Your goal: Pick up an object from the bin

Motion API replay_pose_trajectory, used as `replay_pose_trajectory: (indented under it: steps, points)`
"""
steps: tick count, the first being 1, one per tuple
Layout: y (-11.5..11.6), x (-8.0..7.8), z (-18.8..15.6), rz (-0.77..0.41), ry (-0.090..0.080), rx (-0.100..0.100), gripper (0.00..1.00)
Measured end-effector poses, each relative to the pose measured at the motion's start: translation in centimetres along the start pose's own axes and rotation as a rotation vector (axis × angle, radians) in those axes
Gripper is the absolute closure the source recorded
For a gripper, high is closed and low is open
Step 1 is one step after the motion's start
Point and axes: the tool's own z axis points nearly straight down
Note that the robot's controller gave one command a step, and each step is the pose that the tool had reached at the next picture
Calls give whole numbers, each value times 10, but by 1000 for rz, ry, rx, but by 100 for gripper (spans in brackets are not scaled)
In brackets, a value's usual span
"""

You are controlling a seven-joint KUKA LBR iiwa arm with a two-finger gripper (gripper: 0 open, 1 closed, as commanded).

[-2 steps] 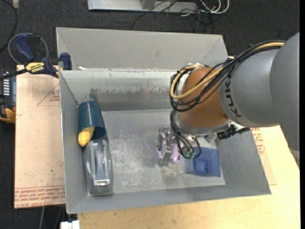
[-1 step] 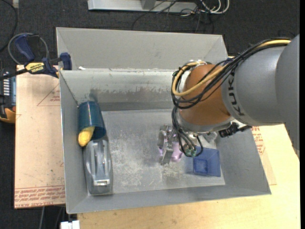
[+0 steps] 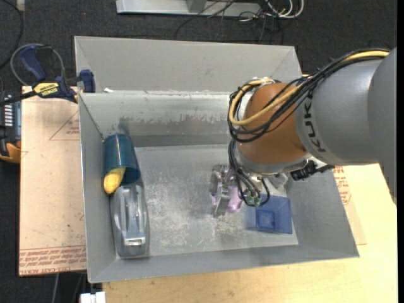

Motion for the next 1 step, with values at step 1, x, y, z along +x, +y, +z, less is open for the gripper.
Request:
replay_pose_trajectory:
  steps: [1]
  points:
    - [0,2,-27,0,9,2,100]
